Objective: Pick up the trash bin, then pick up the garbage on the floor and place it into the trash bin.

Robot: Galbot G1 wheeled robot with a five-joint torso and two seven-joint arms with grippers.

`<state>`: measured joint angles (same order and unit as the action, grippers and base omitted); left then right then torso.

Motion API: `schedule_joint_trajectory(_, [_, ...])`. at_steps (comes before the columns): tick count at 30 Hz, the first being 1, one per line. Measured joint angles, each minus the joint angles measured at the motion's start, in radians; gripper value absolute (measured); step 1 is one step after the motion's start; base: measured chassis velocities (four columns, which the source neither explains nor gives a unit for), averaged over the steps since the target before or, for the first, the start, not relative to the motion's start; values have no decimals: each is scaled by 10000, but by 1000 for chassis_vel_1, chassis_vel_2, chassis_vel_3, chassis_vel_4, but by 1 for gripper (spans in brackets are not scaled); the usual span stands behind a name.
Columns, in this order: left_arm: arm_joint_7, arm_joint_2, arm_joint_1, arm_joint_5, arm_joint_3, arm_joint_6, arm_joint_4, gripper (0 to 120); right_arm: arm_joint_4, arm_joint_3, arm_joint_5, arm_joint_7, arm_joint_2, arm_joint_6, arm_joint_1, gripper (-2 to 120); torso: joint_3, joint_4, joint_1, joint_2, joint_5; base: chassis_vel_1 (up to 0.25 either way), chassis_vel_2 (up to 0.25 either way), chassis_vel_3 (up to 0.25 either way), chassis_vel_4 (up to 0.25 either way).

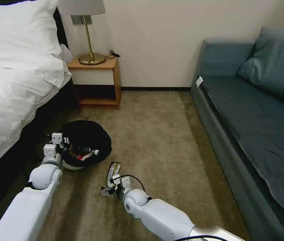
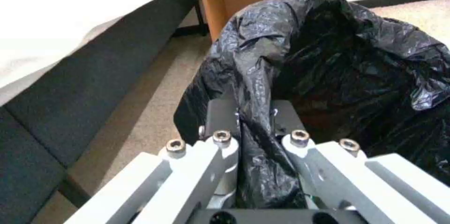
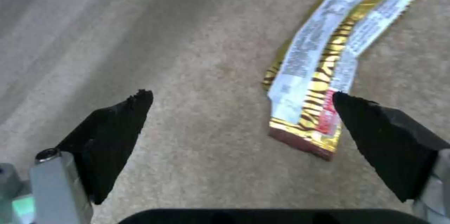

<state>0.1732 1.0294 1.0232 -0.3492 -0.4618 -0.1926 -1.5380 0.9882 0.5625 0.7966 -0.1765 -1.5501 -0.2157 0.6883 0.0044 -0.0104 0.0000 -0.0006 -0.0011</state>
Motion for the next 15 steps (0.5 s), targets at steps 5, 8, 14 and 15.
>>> schedule_joint_trajectory(5, [9, -46, -27, -49, 0, 0, -15, 5, -421, 37, -150, 380, -254, 252, -132, 98, 0, 1, 0, 0, 0, 0, 0, 0, 0])
schedule_joint_trajectory(8, [35, 6, -51, -79, 49, 1, -57, 5, -1289, -31, -469, 963, -549, 621, -378, 98, 0, 0, 0, 0, 2, 0, 0, 0, 0])
schedule_joint_trajectory(14, [44, 69, -88, -80, 54, 1, -52, 5, -2073, -128, -716, 1463, -595, 889, -540, 98, 1, -2, 0, 0, 1, 0, 0, 0, 0])
schedule_joint_trajectory(15, [44, 84, -94, -82, 54, 1, -44, 5, -2253, -162, -770, 1597, -596, 943, -582, 98, 1, -1, 1, -1, 2, 0, 0, 0, 0])
